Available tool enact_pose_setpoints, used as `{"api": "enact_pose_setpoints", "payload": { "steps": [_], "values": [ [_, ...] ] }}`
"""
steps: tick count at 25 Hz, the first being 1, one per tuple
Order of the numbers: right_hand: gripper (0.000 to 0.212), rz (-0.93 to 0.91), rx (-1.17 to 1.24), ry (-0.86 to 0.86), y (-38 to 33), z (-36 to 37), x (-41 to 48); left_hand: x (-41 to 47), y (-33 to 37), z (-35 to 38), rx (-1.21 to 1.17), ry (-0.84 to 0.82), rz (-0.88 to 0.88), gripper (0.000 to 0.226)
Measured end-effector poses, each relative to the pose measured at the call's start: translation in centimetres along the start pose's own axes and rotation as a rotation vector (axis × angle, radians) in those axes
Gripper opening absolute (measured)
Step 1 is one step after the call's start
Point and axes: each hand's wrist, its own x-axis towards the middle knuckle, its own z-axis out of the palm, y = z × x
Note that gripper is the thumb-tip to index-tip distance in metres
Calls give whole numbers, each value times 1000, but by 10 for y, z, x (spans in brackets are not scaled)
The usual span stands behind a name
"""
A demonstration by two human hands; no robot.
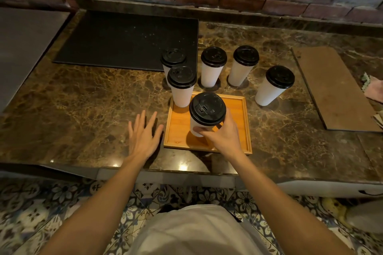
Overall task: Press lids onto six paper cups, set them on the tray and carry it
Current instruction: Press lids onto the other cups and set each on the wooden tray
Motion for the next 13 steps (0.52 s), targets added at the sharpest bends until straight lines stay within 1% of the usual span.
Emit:
{"api": "enact_pose_setpoints", "payload": {
  "steps": [4, 8, 13],
  "values": [
    [86, 34, -47, -38, 14, 12, 8, 0, -5, 16, 59, -37, -6, 53],
    [88, 61, -76, -60, 22, 18, 13, 7, -8, 22, 133, -3, 18, 53],
    [87, 96, -113, -87, 23, 24, 18, 12, -9, 24, 121, 47, -6, 52]
  ]
}}
